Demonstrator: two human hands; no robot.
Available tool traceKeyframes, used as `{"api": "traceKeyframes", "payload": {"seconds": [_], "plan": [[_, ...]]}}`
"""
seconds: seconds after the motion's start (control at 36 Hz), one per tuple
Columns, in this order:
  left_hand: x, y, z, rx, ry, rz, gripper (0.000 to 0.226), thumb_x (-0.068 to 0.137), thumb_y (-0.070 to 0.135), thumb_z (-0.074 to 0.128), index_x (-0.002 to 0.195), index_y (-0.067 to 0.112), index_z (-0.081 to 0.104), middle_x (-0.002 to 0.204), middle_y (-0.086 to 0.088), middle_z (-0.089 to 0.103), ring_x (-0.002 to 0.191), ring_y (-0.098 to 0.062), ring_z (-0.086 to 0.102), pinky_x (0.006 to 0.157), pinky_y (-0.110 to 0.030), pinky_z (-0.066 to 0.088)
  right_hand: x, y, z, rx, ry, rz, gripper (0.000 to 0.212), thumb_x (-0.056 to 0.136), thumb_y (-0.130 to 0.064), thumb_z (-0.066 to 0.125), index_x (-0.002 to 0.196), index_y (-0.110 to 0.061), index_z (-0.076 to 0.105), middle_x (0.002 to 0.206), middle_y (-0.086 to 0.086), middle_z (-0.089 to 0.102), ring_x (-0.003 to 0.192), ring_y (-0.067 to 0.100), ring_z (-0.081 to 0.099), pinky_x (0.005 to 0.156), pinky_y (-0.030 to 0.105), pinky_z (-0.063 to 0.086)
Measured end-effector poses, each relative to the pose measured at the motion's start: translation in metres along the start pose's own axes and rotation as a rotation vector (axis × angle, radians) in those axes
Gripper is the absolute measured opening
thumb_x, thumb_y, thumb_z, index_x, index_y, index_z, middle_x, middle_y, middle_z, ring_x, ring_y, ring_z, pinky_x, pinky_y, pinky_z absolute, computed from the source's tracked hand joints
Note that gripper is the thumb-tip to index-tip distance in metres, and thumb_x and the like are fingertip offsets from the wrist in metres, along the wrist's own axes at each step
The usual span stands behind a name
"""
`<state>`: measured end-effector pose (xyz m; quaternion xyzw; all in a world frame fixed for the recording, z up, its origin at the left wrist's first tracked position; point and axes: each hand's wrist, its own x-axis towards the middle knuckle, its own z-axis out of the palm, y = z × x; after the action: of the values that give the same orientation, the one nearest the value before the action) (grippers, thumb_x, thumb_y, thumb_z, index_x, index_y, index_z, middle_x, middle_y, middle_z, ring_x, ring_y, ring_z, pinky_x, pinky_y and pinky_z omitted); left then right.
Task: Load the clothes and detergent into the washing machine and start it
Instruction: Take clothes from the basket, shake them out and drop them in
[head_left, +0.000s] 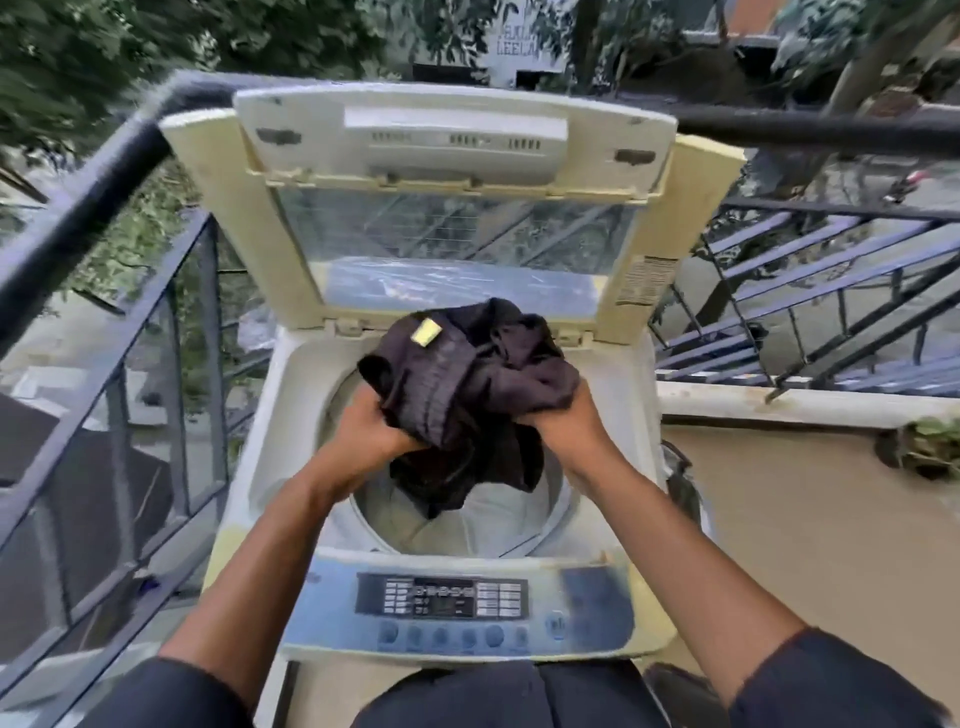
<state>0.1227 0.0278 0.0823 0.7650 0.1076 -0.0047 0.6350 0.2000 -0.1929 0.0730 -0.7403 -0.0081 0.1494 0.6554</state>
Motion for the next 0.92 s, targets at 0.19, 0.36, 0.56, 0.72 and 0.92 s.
{"api": "traceKeyframes", "payload": {"seconds": [0.19,0.36,0.56,0.72,0.92], "plan": [[-0.002,-0.045,-0.024,0.218,-0.038,-0.059,0.052,0.072,0.007,0.069,0.11,0.041,0.066,0.111,0.024,0.072,0.112,-0.008,0.069,0.096,-0.029,0.054,0.017,0.047,0.016,-0.757,-0.052,-0.063,0.02,0.091,-0.023,0.064,0.072,-0.023,0.056,0.078,-0.005,0.065,0.076,0.02,0.06,0.062,0.034,0.044],[-0.002,-0.084,-0.021,0.586,-0.382,-0.311,0.059,0.086,-0.005,0.05,0.108,0.045,0.072,0.115,0.007,0.076,0.115,-0.012,0.069,0.102,-0.029,0.054,-0.002,0.08,0.025,-1.313,-0.799,0.2,0.046,0.088,-0.008,0.047,0.12,-0.036,0.066,0.135,0.001,0.062,0.122,0.03,0.059,0.094,0.041,0.05],[-0.001,-0.086,-0.001,0.651,-0.449,-0.323,0.037,0.101,0.012,0.057,0.134,0.026,0.066,0.122,0.003,0.073,0.115,-0.016,0.067,0.101,-0.026,0.049,-0.014,0.087,0.012,-1.153,-0.652,0.239,0.043,0.102,-0.023,0.051,0.142,-0.038,0.054,0.145,0.0,0.058,0.129,0.024,0.057,0.101,0.039,0.05],[0.008,-0.071,0.028,0.662,-0.478,-0.261,0.033,0.102,0.02,0.056,0.133,0.029,0.066,0.121,0.009,0.074,0.112,-0.014,0.068,0.102,-0.03,0.052,-0.029,0.065,-0.019,-0.94,-0.451,0.141,0.032,0.101,-0.029,0.058,0.132,-0.032,0.063,0.128,-0.002,0.07,0.116,0.019,0.066,0.098,0.04,0.054],[0.021,-0.032,0.085,0.6,-0.441,-0.065,0.029,0.101,0.019,0.061,0.127,0.03,0.069,0.117,0.016,0.071,0.099,0.001,0.065,0.08,0.003,0.039,-0.046,0.056,-0.072,-0.626,-0.123,0.07,0.022,0.095,-0.028,0.061,0.112,-0.037,0.072,0.104,-0.018,0.074,0.093,0.002,0.067,0.089,0.036,0.058]]}}
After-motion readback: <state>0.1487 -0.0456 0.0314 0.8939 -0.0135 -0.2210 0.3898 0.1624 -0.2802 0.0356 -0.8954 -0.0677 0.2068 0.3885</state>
